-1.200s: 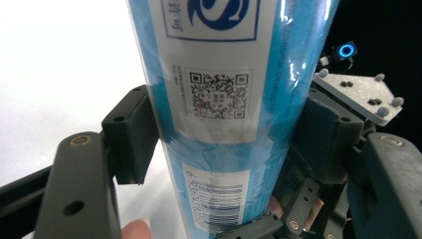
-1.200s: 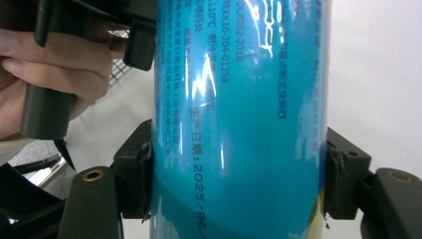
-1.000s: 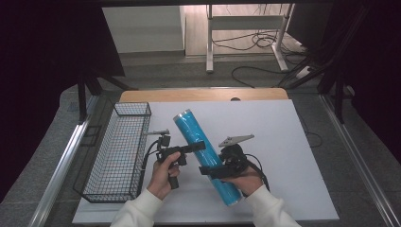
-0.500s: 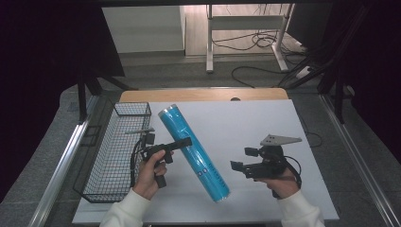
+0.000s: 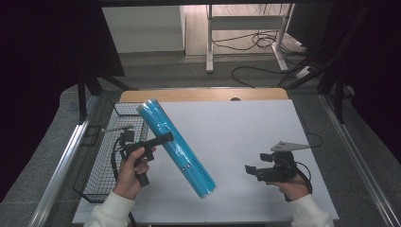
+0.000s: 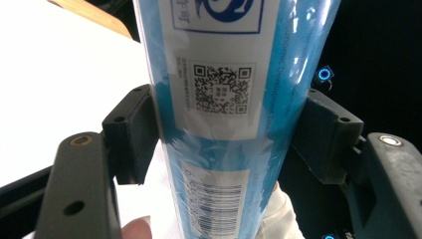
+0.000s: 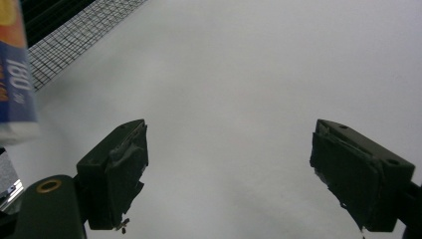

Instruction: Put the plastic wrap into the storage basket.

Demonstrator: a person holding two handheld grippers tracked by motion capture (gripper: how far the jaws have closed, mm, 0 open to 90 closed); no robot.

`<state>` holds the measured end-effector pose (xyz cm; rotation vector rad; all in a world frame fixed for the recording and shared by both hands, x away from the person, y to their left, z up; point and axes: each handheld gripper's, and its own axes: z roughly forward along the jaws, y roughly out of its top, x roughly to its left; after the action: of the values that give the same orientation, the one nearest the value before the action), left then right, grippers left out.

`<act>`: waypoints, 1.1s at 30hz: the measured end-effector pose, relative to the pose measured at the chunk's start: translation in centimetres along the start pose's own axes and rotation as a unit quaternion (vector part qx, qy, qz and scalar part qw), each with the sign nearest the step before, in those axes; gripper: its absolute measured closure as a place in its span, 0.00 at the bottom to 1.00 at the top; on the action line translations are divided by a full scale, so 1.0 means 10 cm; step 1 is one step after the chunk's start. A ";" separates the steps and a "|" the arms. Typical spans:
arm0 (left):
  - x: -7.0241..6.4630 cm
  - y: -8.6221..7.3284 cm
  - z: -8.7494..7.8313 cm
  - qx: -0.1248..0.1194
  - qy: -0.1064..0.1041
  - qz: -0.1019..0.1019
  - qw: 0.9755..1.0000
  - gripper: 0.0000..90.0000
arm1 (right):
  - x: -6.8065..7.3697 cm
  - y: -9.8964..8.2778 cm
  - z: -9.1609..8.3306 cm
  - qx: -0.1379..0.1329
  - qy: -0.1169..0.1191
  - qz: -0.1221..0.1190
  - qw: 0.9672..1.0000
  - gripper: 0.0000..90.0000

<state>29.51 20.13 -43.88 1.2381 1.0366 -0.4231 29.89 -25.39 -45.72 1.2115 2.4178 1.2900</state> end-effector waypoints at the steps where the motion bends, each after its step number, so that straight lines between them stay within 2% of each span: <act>1: -0.01 0.01 -0.03 -0.001 0.001 0.001 1.000 0.36 | 0.00 0.00 0.00 0.000 0.000 0.000 1.000 0.17; 5: -0.04 0.07 -0.22 -0.012 0.010 0.004 1.000 0.36 | -0.01 -0.01 0.03 0.003 -0.006 -0.002 1.000 0.17; 9: -0.05 0.10 -0.33 -0.018 0.017 0.007 1.000 0.36 | -0.01 -0.03 0.05 0.008 -0.011 0.000 1.000 0.17; 15: -0.07 0.19 -0.62 -0.029 0.032 0.013 0.999 0.36 | -0.04 -0.05 0.08 0.012 -0.015 0.004 1.000 0.17; 16: -0.08 0.22 -0.73 -0.034 0.035 0.013 0.999 0.36 | -0.04 -0.05 0.08 0.014 -0.016 0.004 1.000 0.17; 17: -0.08 0.22 -0.73 -0.034 0.035 0.013 0.999 0.36 | -0.04 -0.05 0.08 0.014 -0.016 0.004 1.000 0.17; 19: -0.09 0.25 -0.84 -0.037 0.041 0.016 0.998 0.36 | -0.05 -0.06 0.09 0.015 -0.018 0.003 1.000 0.17; 20: -0.10 0.28 -0.94 -0.042 0.049 0.021 0.998 0.36 | -0.04 -0.06 0.10 0.015 -0.020 0.003 1.000 0.17; 21: -0.10 0.28 -0.94 -0.042 0.049 0.021 0.998 0.36 | -0.04 -0.06 0.11 0.016 -0.020 0.002 1.000 0.17; 23: -0.12 0.33 -1.10 -0.046 0.061 0.024 0.997 0.36 | -0.04 -0.06 0.11 0.017 -0.020 0.001 1.000 0.17; 25: -0.12 0.34 -1.15 -0.047 0.064 0.025 0.996 0.36 | -0.04 -0.06 0.11 0.017 -0.021 0.001 1.000 0.17; 26: -0.11 0.37 -1.25 -0.050 0.072 0.026 0.996 0.36 | -0.04 -0.06 0.11 0.017 -0.022 0.002 1.000 0.17; 27: -0.11 0.37 -1.25 -0.050 0.072 0.026 0.996 0.36 | -0.04 -0.06 0.11 0.017 -0.022 0.002 1.000 0.17; 28: -0.11 0.39 -1.34 -0.055 0.077 0.026 0.995 0.36 | -0.04 -0.06 0.11 0.017 -0.023 0.003 1.000 0.17; 29: -0.11 0.39 -1.34 -0.055 0.077 0.026 0.995 0.36 | -0.04 -0.06 0.11 0.017 -0.023 0.003 1.000 0.17; 33: -0.10 0.48 -1.55 -0.061 0.094 0.028 0.993 0.36 | -0.05 -0.06 0.13 0.020 -0.027 0.002 0.999 0.17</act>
<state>26.21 35.58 -39.91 1.2114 1.1658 -0.1994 30.47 -25.12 -47.12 1.2465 2.4154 1.1996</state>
